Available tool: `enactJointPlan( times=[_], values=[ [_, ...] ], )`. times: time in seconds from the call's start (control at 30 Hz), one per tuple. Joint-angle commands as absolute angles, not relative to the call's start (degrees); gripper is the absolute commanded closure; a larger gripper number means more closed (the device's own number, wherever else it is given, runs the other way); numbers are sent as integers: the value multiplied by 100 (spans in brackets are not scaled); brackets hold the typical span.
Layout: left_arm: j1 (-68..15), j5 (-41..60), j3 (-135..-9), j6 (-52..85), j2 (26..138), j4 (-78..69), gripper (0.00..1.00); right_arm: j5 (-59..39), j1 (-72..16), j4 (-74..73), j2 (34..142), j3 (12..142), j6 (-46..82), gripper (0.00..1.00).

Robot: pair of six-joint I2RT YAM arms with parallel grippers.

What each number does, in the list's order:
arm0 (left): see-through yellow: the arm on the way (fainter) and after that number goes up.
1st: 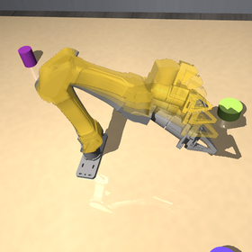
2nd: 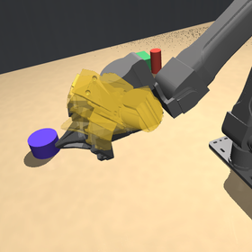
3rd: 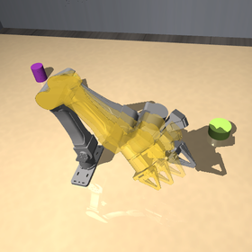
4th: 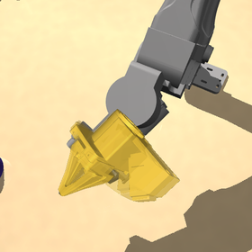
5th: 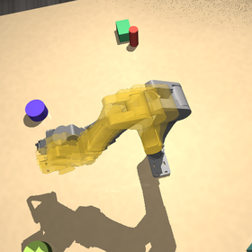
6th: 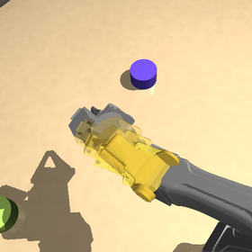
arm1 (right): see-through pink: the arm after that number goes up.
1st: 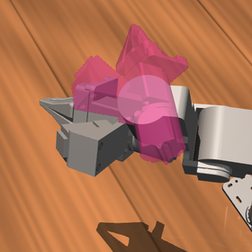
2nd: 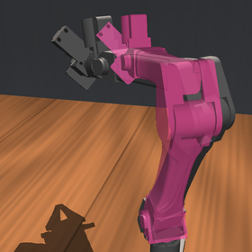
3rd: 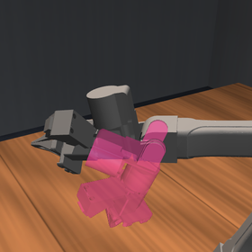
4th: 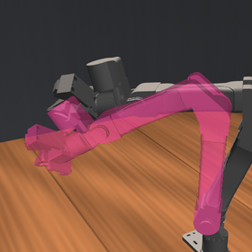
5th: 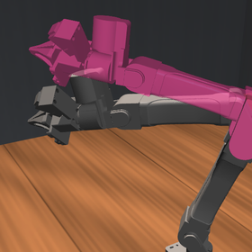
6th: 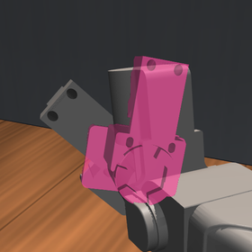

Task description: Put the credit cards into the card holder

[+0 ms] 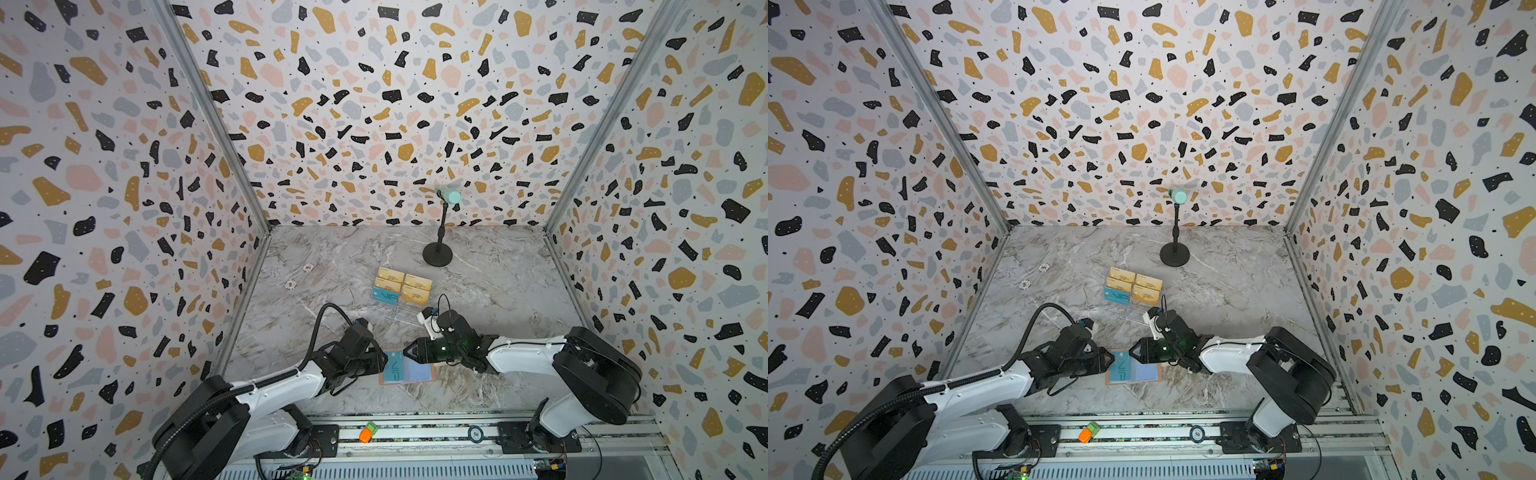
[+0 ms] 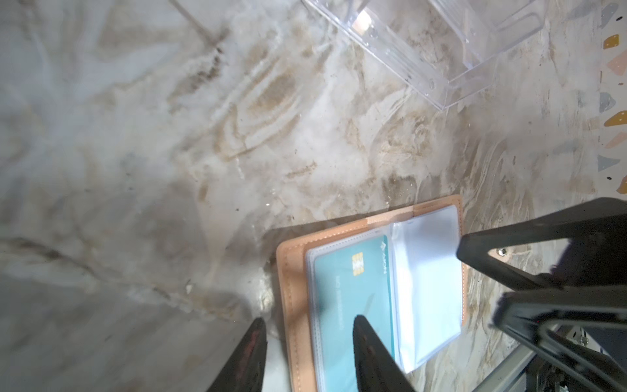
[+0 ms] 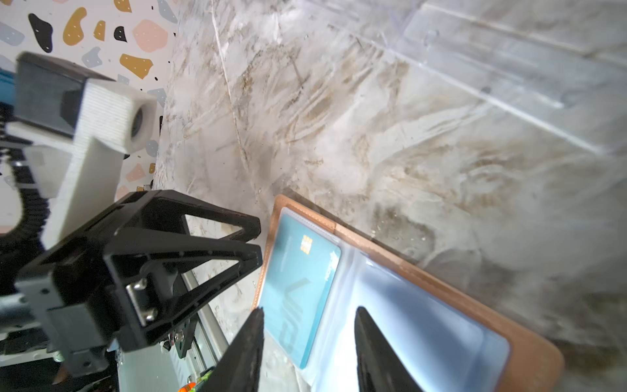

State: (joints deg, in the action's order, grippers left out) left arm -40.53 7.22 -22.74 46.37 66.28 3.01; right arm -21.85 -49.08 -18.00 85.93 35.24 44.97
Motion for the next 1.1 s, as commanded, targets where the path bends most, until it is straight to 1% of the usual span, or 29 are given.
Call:
enactJointPlan(
  times=[0.0,0.07,0.13,0.2,0.3,0.5,0.7,0.8,0.9,1.07],
  values=[
    [-3991,506,-2515,4470,6510,796,53,-2303,-4652,-1330,8200,3530,4151,55],
    [-3990,543,-2536,4621,6525,829,53,-2679,-4358,-1358,8125,3440,4055,57],
    [-3990,686,-2480,4756,6537,740,53,-2714,-4212,-1037,8095,3555,3729,59],
    [-3989,697,-2470,4802,6531,827,53,-2642,-4209,-779,8133,3702,3474,61],
    [-3990,709,-2428,4966,6415,897,53,-2759,-4226,-831,8162,3704,3418,66],
    [-3990,788,-2605,4938,6430,1026,53,-2643,-4253,-891,8055,3507,3436,70],
    [-4078,927,-3041,4707,6679,1370,57,-2378,-4430,-596,7937,3422,3462,71],
    [-4304,1176,-3119,4814,6743,984,59,-2281,-4603,-653,7998,3360,3546,72],
    [-4475,1202,-3132,4882,6917,740,60,-2194,-4774,-685,8097,3351,3615,74],
    [-4683,1537,-3147,4973,7368,26,64,-2112,-4843,-805,8168,3253,3736,78]
  ],
)
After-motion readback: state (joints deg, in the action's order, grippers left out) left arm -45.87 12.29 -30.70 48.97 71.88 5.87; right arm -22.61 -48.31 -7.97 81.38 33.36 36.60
